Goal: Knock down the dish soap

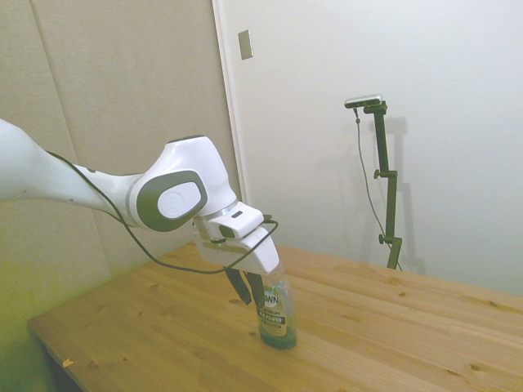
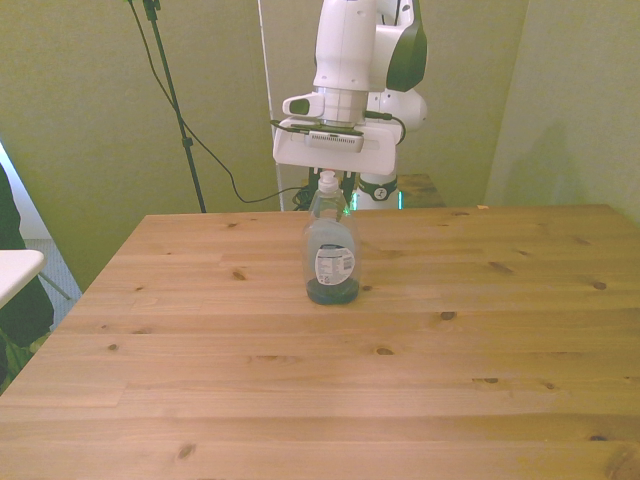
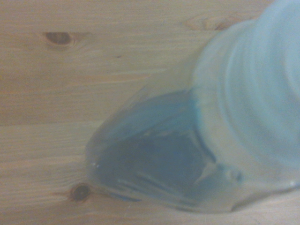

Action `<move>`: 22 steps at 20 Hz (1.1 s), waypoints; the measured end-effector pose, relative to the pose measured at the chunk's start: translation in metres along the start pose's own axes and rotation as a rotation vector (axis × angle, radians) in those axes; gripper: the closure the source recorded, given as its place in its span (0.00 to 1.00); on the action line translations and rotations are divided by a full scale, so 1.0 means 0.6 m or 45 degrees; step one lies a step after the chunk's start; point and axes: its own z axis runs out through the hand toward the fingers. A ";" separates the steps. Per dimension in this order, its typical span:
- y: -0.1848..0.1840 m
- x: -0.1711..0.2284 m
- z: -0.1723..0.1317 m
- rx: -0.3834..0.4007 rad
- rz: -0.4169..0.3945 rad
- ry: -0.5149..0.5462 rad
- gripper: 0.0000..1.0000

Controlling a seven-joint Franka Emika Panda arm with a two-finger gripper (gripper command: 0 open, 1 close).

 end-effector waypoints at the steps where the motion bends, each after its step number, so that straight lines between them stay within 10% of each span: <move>1: -0.002 0.004 0.001 0.002 0.001 0.003 1.00; 22: -0.176 0.105 0.029 0.223 0.271 0.101 1.00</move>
